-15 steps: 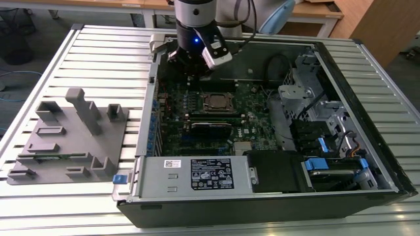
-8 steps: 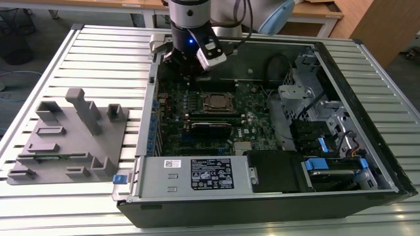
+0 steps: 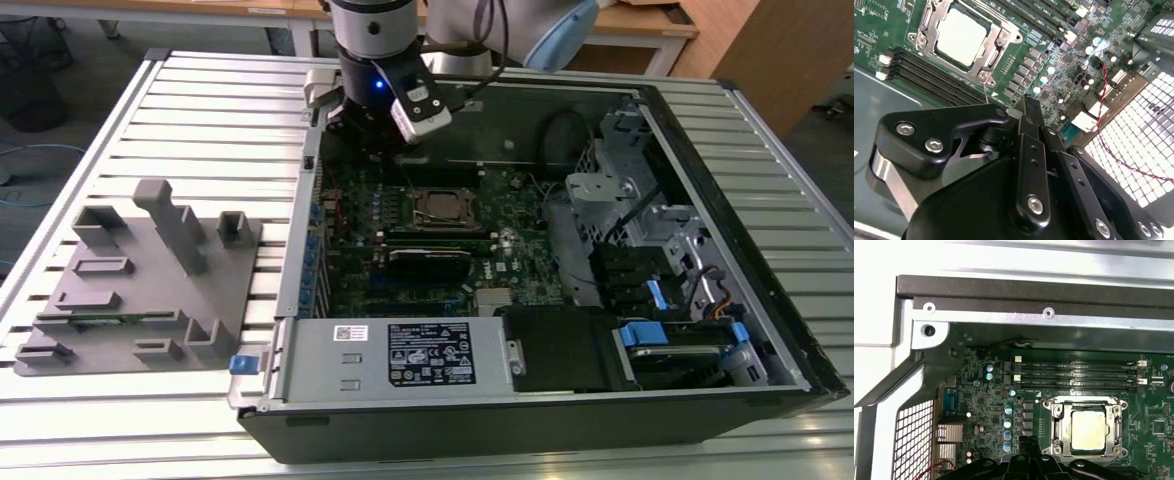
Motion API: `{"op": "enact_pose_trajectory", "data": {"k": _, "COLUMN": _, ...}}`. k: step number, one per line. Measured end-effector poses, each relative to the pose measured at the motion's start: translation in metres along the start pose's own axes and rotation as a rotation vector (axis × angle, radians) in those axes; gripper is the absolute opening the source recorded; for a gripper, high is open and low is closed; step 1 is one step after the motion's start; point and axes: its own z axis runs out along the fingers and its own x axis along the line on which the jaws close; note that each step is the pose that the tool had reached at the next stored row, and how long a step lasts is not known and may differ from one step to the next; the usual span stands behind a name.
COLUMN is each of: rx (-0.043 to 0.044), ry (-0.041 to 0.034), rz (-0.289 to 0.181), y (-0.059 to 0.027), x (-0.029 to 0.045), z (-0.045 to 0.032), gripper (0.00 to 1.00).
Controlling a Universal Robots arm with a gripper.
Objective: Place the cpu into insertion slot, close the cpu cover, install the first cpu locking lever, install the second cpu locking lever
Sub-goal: 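Install the first cpu locking lever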
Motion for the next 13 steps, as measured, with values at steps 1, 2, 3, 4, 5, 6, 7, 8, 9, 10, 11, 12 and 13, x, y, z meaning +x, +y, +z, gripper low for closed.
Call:
{"op": "enact_pose_trajectory", "data": {"k": 1, "rx": 0.0000, "ry": 0.0000, "rz": 0.000, "y": 0.0000, "x": 0.0000, "z": 0.0000, "gripper": 0.11}}
{"op": "enact_pose_trajectory", "data": {"k": 2, "rx": -0.0018, "ry": 0.0000, "rz": 0.000, "y": -0.0001, "x": 0.0001, "z": -0.0001, "gripper": 0.11}}
{"op": "enact_pose_trajectory", "data": {"k": 3, "rx": -0.0094, "ry": -0.0002, "rz": 0.001, "y": -0.0001, "x": 0.0001, "z": 0.0000, "gripper": 0.11}}
{"op": "enact_pose_trajectory", "data": {"k": 4, "rx": -0.0151, "ry": -0.0001, "rz": 0.001, "y": -0.0001, "x": 0.0001, "z": 0.0000, "gripper": 0.11}}
{"op": "enact_pose_trajectory", "data": {"k": 5, "rx": -0.0168, "ry": 0.0005, "rz": 0.002, "y": -0.0001, "x": 0.0001, "z": 0.0000, "gripper": 0.11}}
{"op": "enact_pose_trajectory", "data": {"k": 6, "rx": -0.0175, "ry": 0.0031, "rz": 0.002, "y": -0.0001, "x": 0.0000, "z": 0.0000, "gripper": 0.11}}
{"op": "enact_pose_trajectory", "data": {"k": 7, "rx": -0.0182, "ry": 0.0077, "rz": 0.002, "y": -0.0001, "x": 0.0000, "z": 0.0000, "gripper": 0.11}}
{"op": "enact_pose_trajectory", "data": {"k": 8, "rx": -0.0182, "ry": 0.0167, "rz": 0.003, "y": -0.0001, "x": 0.0000, "z": 0.0000, "gripper": 0.11}}
{"op": "enact_pose_trajectory", "data": {"k": 9, "rx": -0.0184, "ry": 0.0278, "rz": 0.004, "y": -0.0001, "x": 0.0001, "z": 0.0000, "gripper": 0.11}}
{"op": "enact_pose_trajectory", "data": {"k": 10, "rx": -0.0187, "ry": 0.0398, "rz": 0.005, "y": -0.0001, "x": 0.0000, "z": 0.0000, "gripper": 0.11}}
{"op": "enact_pose_trajectory", "data": {"k": 11, "rx": -0.0187, "ry": 0.0475, "rz": 0.005, "y": -0.0002, "x": -0.0001, "z": 0.0000, "gripper": 0.11}}
{"op": "enact_pose_trajectory", "data": {"k": 12, "rx": -0.0197, "ry": 0.0512, "rz": 0.006, "y": -0.0002, "x": -0.0003, "z": 0.0000, "gripper": 0.11}}
{"op": "enact_pose_trajectory", "data": {"k": 13, "rx": -0.0239, "ry": 0.0522, "rz": 0.006, "y": -0.0003, "x": -0.0006, "z": -0.0001, "gripper": 0.11}}
